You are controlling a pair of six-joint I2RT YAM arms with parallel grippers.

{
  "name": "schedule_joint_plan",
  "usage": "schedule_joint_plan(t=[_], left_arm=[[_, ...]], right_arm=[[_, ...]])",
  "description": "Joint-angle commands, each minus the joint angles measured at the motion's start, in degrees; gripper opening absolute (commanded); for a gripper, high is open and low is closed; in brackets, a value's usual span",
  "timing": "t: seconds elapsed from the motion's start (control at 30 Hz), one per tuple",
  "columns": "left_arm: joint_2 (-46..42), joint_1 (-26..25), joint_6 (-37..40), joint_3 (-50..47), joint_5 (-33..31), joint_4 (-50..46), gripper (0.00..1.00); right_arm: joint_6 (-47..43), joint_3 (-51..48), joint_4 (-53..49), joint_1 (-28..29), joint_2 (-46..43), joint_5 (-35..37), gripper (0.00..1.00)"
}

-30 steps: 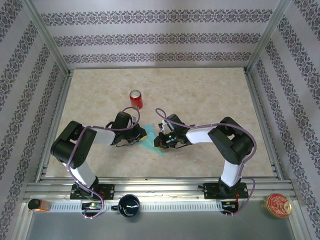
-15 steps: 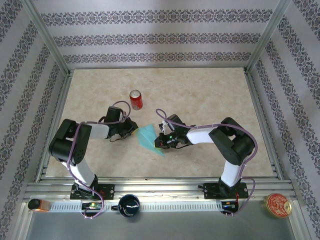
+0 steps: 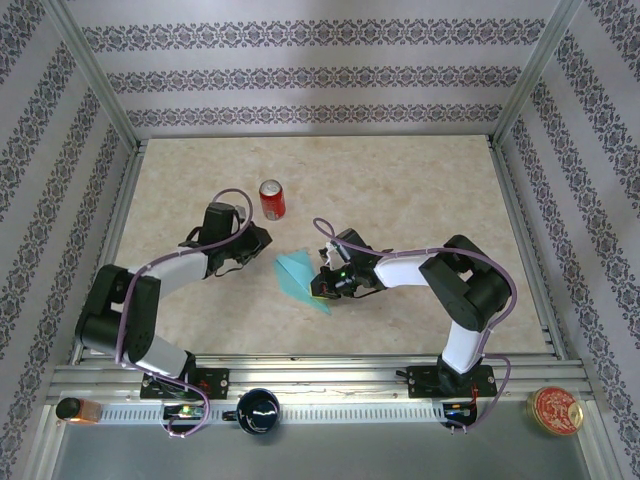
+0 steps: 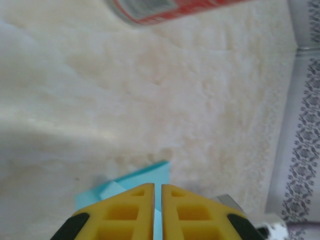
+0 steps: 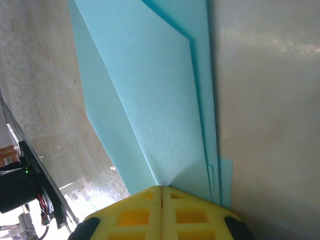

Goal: Fold a paper plane with a square sheet of paper (pick it up from the middle)
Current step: Fourth fold the wing at the center of the table.

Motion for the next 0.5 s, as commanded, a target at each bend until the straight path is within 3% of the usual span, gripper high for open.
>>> schedule_joint_plan(t=[0.0,0.2,0.47], left_arm=[[-0.6,-4.2,-0.6,-1.9,-0.5,1.4,0.12],[5.3,-11.9,-3.5,-2.4,-1.9,7.0,0.12],[11.2,-12.3,-2.7,-4.0,-2.7,9.8,0.11]], right_arm=[[-1.5,-1.9,-9.1,-0.6,1.1,2.9,0.0],[-1.2,-1.4,-9.0,-0.7,1.8,2.8,0.0],[-0.5,-1.9,-9.3,-0.7,1.1,2.7,0.01]])
